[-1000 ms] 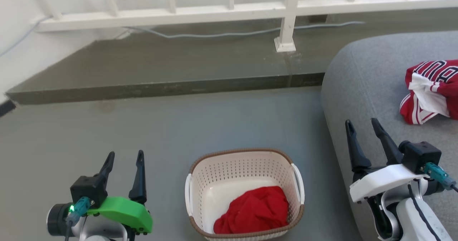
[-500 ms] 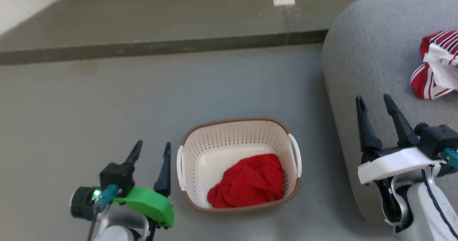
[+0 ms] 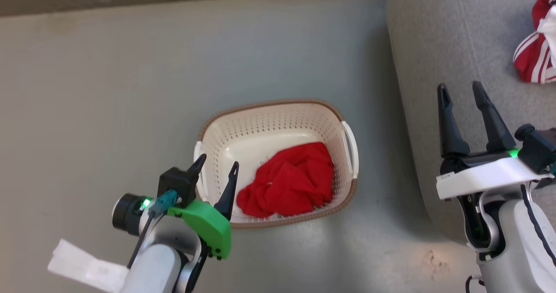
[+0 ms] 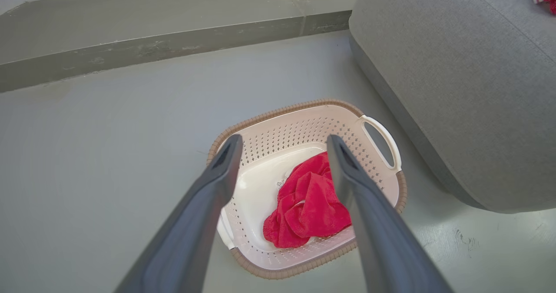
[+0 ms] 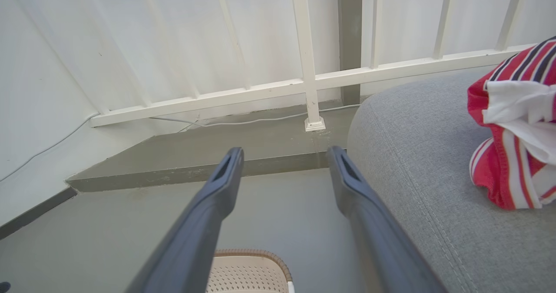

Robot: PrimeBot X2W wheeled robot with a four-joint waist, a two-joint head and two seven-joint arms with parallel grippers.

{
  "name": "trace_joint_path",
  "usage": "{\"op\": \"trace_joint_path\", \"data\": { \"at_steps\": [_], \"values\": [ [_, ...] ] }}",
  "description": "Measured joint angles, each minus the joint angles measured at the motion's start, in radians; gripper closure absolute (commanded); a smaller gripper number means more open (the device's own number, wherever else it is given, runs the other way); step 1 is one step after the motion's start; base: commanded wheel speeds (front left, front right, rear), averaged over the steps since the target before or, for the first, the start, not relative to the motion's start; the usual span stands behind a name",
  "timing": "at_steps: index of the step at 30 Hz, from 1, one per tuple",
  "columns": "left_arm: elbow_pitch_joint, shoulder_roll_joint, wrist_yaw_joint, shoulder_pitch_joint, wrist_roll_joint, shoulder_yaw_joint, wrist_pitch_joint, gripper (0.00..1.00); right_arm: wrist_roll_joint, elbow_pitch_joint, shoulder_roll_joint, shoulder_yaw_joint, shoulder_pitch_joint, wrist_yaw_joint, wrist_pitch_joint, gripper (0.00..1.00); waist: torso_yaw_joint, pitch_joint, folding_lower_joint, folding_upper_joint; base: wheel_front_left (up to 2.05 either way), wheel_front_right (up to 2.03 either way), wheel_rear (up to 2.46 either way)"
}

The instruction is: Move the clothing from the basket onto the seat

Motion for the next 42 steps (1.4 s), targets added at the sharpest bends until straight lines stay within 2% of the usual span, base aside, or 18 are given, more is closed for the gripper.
{"op": "trace_joint_path", "data": {
  "at_steps": [10, 16, 24, 42],
  "values": [
    [0.111, -0.006, -0.052, -0.12, 0.0, -0.02, 0.062, 0.0, 0.01, -0.032, 0.02, 0.02, -0.067, 0.014, -0.01, 0.0, -0.048, 0.14, 0.0, 0.0, 0.0, 0.0, 0.0],
    [0.186, -0.01, -0.067, -0.209, -0.006, -0.014, 0.092, 0.0, 0.02, -0.044, 0.029, 0.039, -0.121, 0.026, -0.026, 0.0, -0.082, 0.225, 0.0001, 0.0, 0.0, 0.0, 0.0],
    [0.284, -0.01, -0.096, -0.345, 0.037, -0.037, 0.128, 0.0, 0.043, -0.031, 0.049, 0.062, -0.188, 0.032, -0.055, 0.0, -0.133, 0.333, 0.0002, -0.0001, 0.0, 0.0, 0.0],
    [0.512, -0.002, -0.135, -0.462, 0.043, -0.064, 0.184, 0.0, 0.084, 0.037, 0.066, 0.126, -0.248, 0.045, -0.085, 0.0, -0.275, 0.457, 0.0001, 0.0, 0.0, 0.0, 0.0]
  ]
}}
